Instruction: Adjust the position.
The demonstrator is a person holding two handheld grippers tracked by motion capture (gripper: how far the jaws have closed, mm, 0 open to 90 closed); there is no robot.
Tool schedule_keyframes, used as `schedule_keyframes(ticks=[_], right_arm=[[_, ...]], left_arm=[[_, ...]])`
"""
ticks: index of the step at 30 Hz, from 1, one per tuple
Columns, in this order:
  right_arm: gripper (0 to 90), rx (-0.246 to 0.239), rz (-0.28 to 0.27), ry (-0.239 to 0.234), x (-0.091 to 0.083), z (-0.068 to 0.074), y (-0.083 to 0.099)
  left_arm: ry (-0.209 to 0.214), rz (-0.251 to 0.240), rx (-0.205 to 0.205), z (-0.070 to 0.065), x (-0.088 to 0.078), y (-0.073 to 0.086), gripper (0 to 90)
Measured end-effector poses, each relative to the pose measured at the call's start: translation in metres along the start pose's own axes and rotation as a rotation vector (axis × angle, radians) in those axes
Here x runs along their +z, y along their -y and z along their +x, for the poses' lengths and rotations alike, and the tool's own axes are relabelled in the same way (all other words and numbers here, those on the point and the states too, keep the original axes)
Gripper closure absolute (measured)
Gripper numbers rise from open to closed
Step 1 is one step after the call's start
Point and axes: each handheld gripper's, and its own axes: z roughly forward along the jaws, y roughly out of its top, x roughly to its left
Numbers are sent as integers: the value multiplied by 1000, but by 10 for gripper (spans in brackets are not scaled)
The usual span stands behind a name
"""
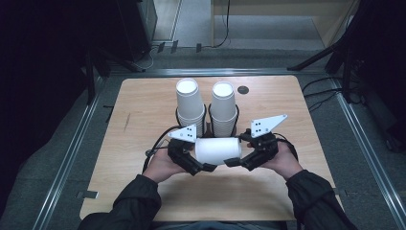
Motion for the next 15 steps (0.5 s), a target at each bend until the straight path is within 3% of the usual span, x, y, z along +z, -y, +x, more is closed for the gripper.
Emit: schedule_keyframes(ticks=[1,3,9,11,12,15], right_arm=[[183,2,-4,0,0,0,0],[159,8,6,1,0,-1,1],[141,1,38,4,-1,0,5],[140,9,60,21,-2,-1,7],[140,17,80,34,-3,-3,9],[140,26,88,38,-5,-5,12]], left_arm=[[-7,-3,-7,0,-1,0,119],[26,-15,-46,1,-2,-2,122],[15,14,-41,-6,-11,-11,127],[4,40,-45,-6,-15,-11,127],[-28,66,-41,-5,-19,-11,127],[-59,80,-45,-3,-24,-10,127]])
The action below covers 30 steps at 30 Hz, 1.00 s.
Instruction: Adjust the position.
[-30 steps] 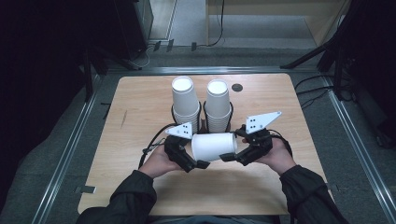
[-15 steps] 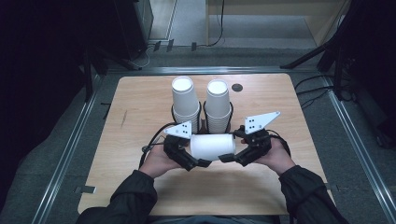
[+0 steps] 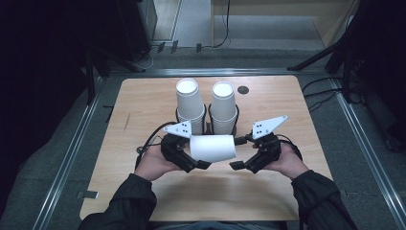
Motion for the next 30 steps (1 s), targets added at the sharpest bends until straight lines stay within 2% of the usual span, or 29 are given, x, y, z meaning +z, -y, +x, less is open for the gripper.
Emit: schedule_keyframes(ticks=[1,2,5,7,8,9,10,13,15,17,18,19,22,24,29,30], right_arm=[[141,-3,3,-1,0,-1,1],[142,-2,13,3,-1,-2,2],[144,-9,52,34,1,-4,5],[146,-4,78,53,2,-5,7],[146,-4,78,53,2,-5,7],[151,-3,95,68,4,-6,8],[151,-3,95,68,4,-6,8],[151,-9,114,80,7,-6,9],[149,-12,127,84,9,-6,10],[149,-15,136,90,11,-6,10],[149,-16,157,111,14,-6,11],[149,-21,169,115,16,-6,11],[145,-25,177,116,19,-6,12],[143,-35,177,103,22,-7,12],[143,-44,209,107,30,-9,13],[143,-51,211,108,31,-9,13]], left_arm=[[-31,10,-26,4,-5,0,127],[-34,11,-45,6,-8,1,127],[-35,34,-58,11,-13,3,127],[-41,65,-53,13,-14,5,127],[-41,65,-53,13,-14,5,127],[-57,99,-49,14,-12,6,127],[-57,99,-49,14,-12,6,127],[-27,167,-71,18,-6,7,126],[-40,213,-63,17,-1,8,126],[-50,229,-56,17,1,8,126],[-55,254,-40,17,4,8,127],[-55,260,-24,17,6,9,127],[-54,273,-9,17,9,9,126],[-53,302,6,18,15,10,126],[-55,365,14,19,29,10,127],[-55,365,14,19,29,10,127]])
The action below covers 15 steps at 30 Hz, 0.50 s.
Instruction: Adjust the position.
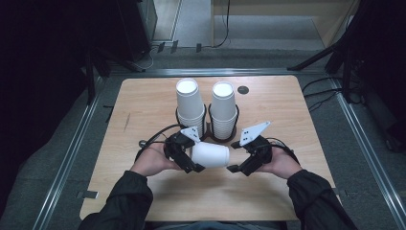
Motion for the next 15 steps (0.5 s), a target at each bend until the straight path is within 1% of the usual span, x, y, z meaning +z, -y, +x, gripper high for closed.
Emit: schedule_keyframes(ticks=[1,2,4,5,6,8,12,13,14,15], right_arm=[[143,-9,0,1,1,0,0],[143,-12,3,2,2,1,-1],[143,-15,4,-5,3,2,-3],[143,-22,6,-3,4,3,-3],[143,-29,10,0,5,3,-4],[143,-45,21,-1,8,5,-5],[143,-73,57,-4,16,8,-7],[143,-85,69,-4,19,9,-7],[143,-85,69,-4,19,9,-7],[143,-100,88,-15,25,10,-7]], left_arm=[[-5,25,10,0,5,-2,126],[-10,31,16,-1,7,-3,126],[-7,34,20,-2,9,-4,126],[-15,43,31,-3,12,-6,125],[-9,48,30,-3,14,-7,125],[-11,61,41,-5,17,-8,125],[-7,89,52,-10,22,-12,122],[0,95,46,-11,23,-13,120],[0,95,46,-11,23,-13,120],[-1,100,46,-13,23,-14,120]])
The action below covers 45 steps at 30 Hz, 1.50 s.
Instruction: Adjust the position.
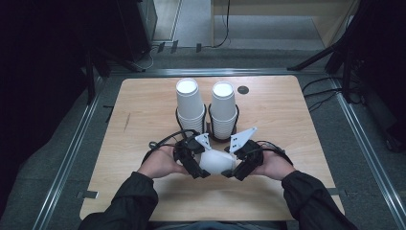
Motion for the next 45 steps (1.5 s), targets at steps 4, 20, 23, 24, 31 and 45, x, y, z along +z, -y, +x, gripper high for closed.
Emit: schedule_keyframes(ticks=[4,20,23,24,31,45], right_arm=[[149,-25,33,-15,9,4,-3],[229,-34,-5,-24,6,6,-8],[229,-24,-5,-15,3,4,-7],[229,-22,-4,-14,3,4,-6],[227,2,-32,-4,-5,0,-3],[227,69,-101,33,-32,-8,7]], left_arm=[[7,2,16,-4,0,-4,119],[59,-91,13,-2,-10,-2,37],[43,-141,32,0,-13,1,0],[35,-152,29,0,-14,2,0],[27,-175,0,3,-19,8,0],[14,-228,-47,10,-32,21,5]])
